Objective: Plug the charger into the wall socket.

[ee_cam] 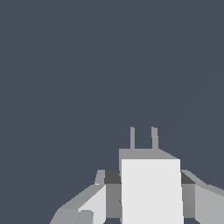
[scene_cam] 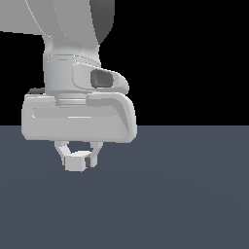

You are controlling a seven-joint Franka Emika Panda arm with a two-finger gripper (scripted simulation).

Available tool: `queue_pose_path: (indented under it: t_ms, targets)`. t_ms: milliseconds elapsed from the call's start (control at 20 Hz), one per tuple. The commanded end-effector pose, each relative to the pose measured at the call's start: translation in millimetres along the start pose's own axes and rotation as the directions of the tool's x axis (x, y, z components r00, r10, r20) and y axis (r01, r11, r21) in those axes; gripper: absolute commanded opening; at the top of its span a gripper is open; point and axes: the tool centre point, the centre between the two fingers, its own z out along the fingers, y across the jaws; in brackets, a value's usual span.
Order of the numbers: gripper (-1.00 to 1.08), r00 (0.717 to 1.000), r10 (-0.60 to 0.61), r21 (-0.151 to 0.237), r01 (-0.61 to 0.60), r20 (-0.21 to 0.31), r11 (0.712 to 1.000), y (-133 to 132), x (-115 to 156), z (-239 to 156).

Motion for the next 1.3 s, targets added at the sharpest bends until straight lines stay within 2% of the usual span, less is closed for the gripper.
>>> queue_pose_path:
  t_ms: [0, 300, 550, 1250]
  targets:
    - [-1.0, 1.0, 0.008, 0.0, -0.008, -0.001, 1.0, 0, 14, -11]
    - [-1.0, 1.0, 0.029, -0.002, -0.029, -0.001, 1.0, 1, 51, -37]
    - [-1.0, 0.999, 0.04, -0.004, -0.04, -0.001, 0.999, 2, 72, -50]
    - [-1.0, 0.999, 0.046, -0.005, -0.046, -0.001, 0.999, 2, 83, -55]
